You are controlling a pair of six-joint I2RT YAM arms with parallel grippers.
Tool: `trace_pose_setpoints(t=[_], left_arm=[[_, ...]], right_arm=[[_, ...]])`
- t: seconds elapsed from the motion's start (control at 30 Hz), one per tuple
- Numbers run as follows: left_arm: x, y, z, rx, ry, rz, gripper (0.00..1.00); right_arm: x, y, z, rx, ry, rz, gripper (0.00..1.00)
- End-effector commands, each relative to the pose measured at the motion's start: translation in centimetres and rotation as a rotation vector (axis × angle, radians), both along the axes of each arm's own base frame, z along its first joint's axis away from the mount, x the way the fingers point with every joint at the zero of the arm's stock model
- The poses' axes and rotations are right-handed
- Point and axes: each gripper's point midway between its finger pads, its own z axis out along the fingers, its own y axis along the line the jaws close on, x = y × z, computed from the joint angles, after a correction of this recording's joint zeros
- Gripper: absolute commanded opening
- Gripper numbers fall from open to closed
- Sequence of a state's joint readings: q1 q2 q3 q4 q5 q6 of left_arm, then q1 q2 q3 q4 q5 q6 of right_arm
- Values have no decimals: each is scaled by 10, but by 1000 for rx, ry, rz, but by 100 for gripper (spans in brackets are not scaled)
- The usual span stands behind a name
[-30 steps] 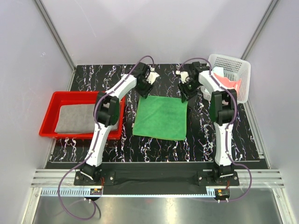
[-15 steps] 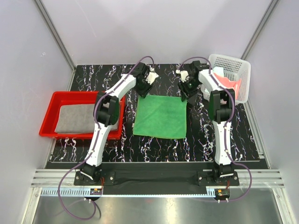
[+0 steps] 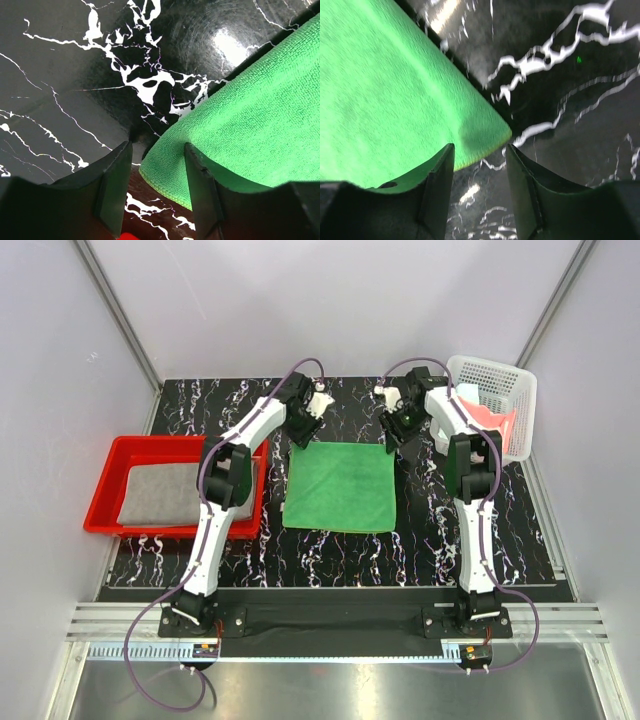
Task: Fold and stack the towels
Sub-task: Fold the towel
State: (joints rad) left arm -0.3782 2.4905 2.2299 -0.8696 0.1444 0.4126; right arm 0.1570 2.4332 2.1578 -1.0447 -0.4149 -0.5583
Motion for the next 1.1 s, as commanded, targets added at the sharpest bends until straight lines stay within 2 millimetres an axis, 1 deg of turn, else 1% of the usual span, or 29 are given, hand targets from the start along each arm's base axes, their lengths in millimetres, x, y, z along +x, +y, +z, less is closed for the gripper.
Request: trace_pose_setpoints(t=[0.0,0.1,0.17,0.27,0.37,0.47,0.63,0.67,0.77,0.9,0.97,1.0,1.03,1.07], left_arm=[[11,1,47,-31,-101,-1,51],[15,6,51,-12,-123,6,51],[18,13,53,8,-136,20,48],[16,19,53,19,-127,22,48],[17,22,57,7,-129,27,47],[15,25,55,5,-121,25,46],[12,23,44,-9,-87,11,45],[10,22,37,-8,-68,6,45],[5,17,29,-27,-35,-5,45],[3,16,22,-33,-15,-12,44],[2,15,19,-34,-7,-15,40],[3,16,19,-32,-7,-18,39],[2,15,18,-31,-5,-19,38],[1,16,16,-28,3,-19,35]], right_arm=[[15,11,9,73,-48,39,52],[17,9,2,58,-45,42,50],[18,8,-1,48,-45,41,49],[21,6,-5,37,-50,36,48],[25,5,-5,36,-56,31,48],[26,6,-5,38,-61,38,47],[26,8,-6,43,-62,45,47],[27,8,-5,48,-65,46,46],[27,8,-7,48,-65,55,46],[27,5,-9,37,-69,63,42],[30,4,-8,31,-83,65,42],[31,4,-9,22,-84,64,44],[33,4,-8,21,-93,64,49],[36,3,-7,19,-106,60,51]])
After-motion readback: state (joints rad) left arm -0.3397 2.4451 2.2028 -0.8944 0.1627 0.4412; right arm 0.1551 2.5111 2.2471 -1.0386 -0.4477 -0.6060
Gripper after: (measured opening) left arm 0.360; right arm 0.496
